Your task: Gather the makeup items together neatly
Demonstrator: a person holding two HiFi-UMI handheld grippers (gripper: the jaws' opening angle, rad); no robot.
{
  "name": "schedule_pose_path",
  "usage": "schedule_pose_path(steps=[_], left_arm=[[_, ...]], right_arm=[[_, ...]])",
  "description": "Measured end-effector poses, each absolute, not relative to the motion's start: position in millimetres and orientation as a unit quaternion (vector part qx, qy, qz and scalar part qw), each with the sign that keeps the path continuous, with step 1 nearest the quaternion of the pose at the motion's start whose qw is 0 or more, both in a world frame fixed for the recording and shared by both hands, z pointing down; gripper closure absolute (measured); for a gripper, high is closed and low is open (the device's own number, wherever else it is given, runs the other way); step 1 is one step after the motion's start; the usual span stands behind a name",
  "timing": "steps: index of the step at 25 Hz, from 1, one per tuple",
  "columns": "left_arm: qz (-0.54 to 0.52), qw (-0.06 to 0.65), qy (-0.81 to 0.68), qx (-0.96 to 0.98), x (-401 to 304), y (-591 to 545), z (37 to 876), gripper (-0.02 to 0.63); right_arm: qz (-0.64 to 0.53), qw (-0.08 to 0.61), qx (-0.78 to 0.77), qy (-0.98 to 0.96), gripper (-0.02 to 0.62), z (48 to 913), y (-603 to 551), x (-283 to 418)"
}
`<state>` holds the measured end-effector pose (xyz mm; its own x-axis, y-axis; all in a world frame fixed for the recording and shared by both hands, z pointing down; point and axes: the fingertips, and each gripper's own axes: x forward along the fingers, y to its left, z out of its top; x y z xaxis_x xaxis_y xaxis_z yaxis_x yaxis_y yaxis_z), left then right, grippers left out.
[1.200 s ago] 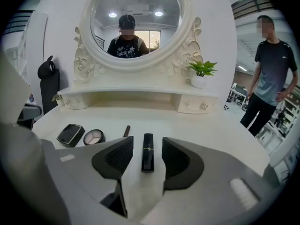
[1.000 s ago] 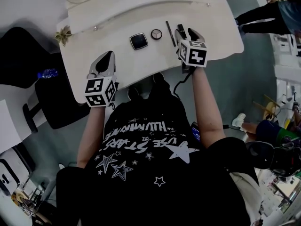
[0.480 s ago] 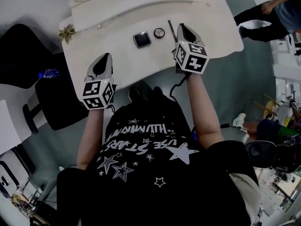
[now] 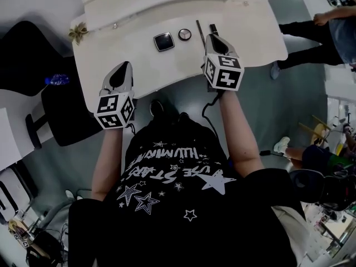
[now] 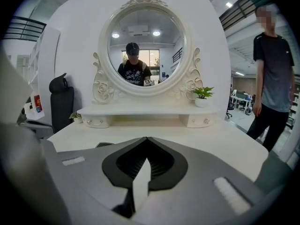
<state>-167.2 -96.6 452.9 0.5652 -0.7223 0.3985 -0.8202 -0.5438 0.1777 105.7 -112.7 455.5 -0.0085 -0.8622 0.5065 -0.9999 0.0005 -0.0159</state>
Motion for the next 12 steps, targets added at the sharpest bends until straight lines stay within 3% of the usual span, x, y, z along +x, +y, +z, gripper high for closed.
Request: schedule_pose_path(steps=[12], left_arm=[[0.136, 0.166, -0.453, 0.865, -139.3, -57.7, 437.6, 0.606]], right_arm=[[0.182, 0.183, 0.653, -0.712, 0.568, 446.4, -71.2, 105.5]])
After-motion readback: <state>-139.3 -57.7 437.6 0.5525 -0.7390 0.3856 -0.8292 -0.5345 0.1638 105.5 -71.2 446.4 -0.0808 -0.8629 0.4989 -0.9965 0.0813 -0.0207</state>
